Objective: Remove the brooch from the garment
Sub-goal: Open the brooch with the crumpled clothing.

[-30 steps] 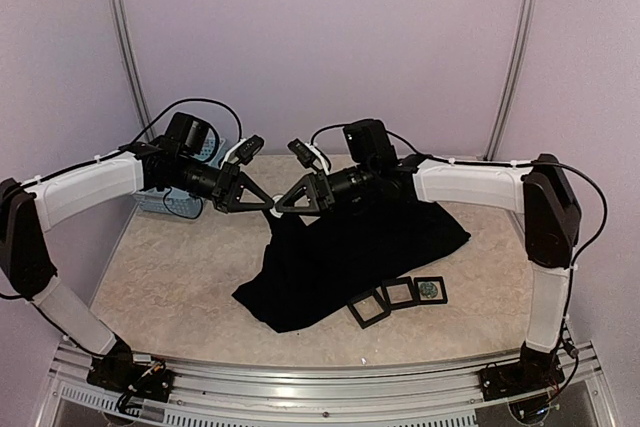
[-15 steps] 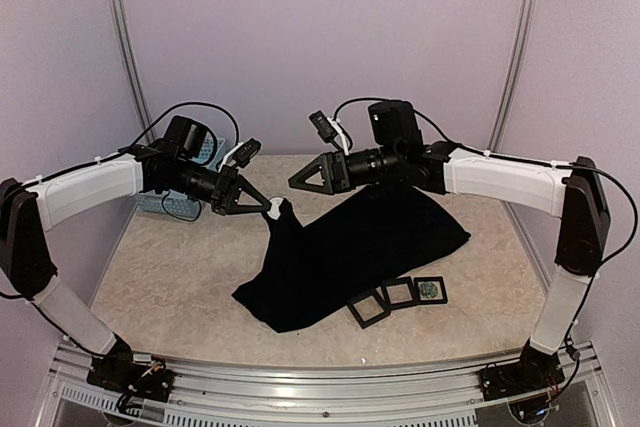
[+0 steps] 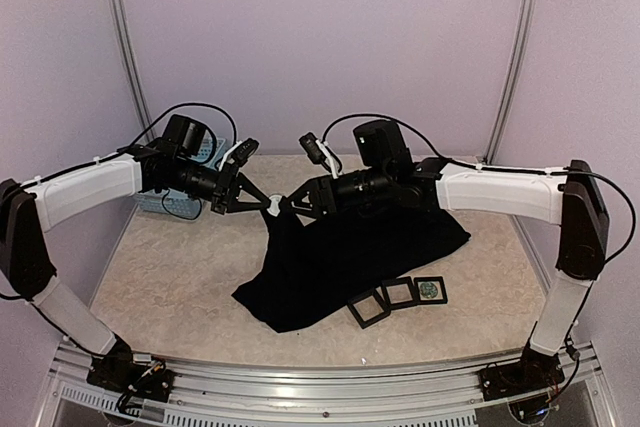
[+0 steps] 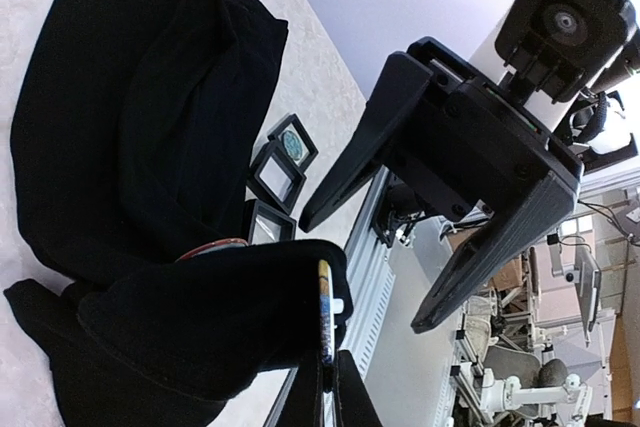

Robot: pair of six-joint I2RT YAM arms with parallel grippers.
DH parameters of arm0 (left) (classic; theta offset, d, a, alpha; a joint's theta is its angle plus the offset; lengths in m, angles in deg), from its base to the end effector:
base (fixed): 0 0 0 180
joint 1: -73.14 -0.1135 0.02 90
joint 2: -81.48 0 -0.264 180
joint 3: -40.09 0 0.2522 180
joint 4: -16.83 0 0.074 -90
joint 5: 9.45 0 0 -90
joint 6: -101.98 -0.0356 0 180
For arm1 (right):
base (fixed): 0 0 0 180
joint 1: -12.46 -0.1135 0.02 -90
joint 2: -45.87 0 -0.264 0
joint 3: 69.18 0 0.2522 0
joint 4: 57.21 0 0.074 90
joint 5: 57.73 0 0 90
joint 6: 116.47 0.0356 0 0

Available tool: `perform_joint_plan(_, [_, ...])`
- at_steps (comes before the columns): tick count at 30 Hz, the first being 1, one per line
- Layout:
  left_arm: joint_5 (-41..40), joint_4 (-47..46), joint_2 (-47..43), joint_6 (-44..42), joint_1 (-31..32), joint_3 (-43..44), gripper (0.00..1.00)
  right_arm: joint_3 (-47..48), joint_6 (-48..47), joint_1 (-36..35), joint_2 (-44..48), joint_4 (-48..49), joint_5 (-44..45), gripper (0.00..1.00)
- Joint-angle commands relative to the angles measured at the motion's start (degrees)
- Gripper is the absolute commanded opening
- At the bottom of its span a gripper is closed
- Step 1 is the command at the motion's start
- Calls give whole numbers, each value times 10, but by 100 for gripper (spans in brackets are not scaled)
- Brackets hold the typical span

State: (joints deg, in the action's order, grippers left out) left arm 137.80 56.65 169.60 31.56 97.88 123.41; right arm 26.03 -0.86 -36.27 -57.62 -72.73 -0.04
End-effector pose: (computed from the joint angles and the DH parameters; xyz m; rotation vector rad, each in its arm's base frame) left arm 0.2863 -0.1649 0.2907 0.6362 2.3044 -1.5457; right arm 0.2670 0.3330 0.2919 -0.8327 2.0350 1.3497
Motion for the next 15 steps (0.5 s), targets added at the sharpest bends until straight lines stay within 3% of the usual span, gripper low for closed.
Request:
perform_joint_plan(1, [-46,-17,-50,-42,-12,-20,0,-29,31,11,33,60,-26,58])
perform_joint_plan(9, [-121,-122,-132,-42,11,-31,0,-17,54,28,76,68,-24,57])
perform_joint_plan(15, [-196,-58,-132,-105,35,21,0,26,64,30,43,90,-48,57])
